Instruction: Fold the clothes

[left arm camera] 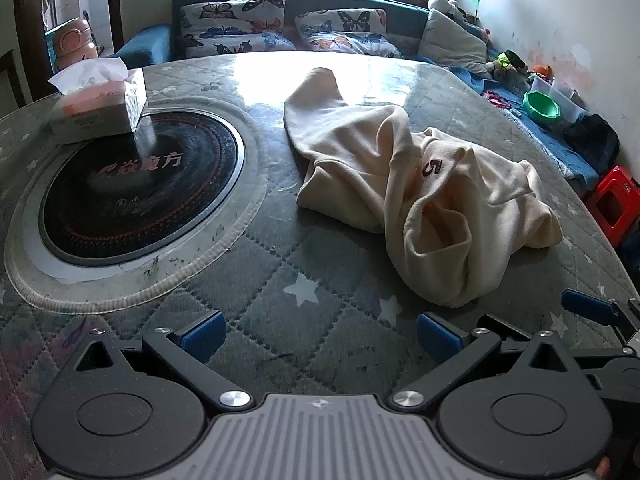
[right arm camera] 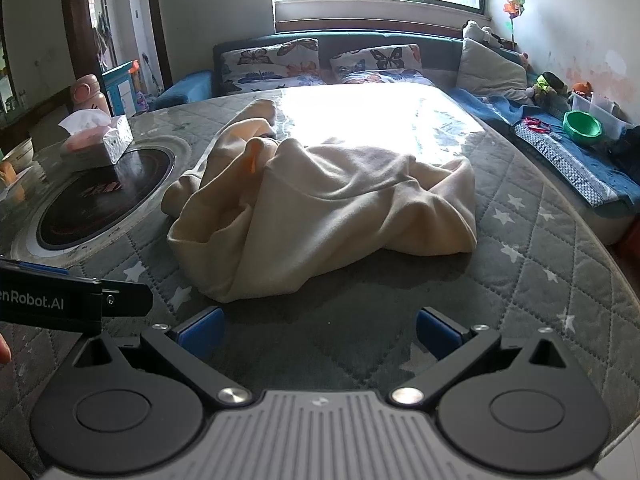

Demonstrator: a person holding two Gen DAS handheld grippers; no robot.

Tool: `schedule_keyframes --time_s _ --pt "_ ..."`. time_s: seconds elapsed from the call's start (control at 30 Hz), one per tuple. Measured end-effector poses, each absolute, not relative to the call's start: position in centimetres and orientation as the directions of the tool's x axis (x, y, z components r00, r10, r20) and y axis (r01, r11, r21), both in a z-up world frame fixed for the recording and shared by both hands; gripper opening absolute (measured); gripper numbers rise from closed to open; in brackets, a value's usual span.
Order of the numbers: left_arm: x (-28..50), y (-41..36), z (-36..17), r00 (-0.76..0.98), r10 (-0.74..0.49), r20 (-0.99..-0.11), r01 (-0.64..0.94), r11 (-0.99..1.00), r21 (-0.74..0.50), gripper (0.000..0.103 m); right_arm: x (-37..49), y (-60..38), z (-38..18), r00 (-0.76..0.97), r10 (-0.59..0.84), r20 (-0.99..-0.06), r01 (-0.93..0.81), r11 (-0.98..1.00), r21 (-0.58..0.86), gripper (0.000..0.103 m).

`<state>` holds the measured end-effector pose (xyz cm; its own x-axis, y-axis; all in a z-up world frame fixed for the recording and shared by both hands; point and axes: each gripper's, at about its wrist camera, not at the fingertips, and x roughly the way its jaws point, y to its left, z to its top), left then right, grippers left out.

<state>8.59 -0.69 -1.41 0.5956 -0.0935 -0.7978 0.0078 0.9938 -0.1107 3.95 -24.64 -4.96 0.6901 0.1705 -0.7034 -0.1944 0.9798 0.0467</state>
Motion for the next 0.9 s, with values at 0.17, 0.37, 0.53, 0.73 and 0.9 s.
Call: schedule_keyframes --time_s 0.17,0.37,0.53,0.73,0.9 --pt "9.3 -0.6 -1.3 0.588 -0.09 -0.804 0.009 0.994 -0.105 0.103 4.6 -24.5 -4.9 0.689 0.171 -0.704 -0.202 0.979 0.04 0.103" --pt "10.5 -0.9 -0.8 0.586 -0.082 -0.806 0.027 0.996 -0.082 0.103 5.6 -24.6 -4.6 0.69 0.175 -0.702 -0.208 0.977 0.039 0.103" --pt "11.6 -0.9 -0.1 0.591 -0.069 -0.804 0.033 0.998 -0.062 0.103 6.5 -24.7 -3.9 0.698 0.174 -0.695 -0.22 0.975 0.024 0.103" --pt "13.5 -0.8 0.9 0.607 -0.051 -0.793 0.038 0.999 -0.035 0.103 8.0 -24.9 -2.6 0.714 0.185 -0.676 -0.246 0.969 0.005 0.103" --pt "15.3 -0.3 1.4 0.623 -0.023 -0.782 0.029 1.0 -0.007 0.103 9.5 -24.5 -1.0 0.731 0.212 -0.649 -0.288 0.958 -0.011 0.103"
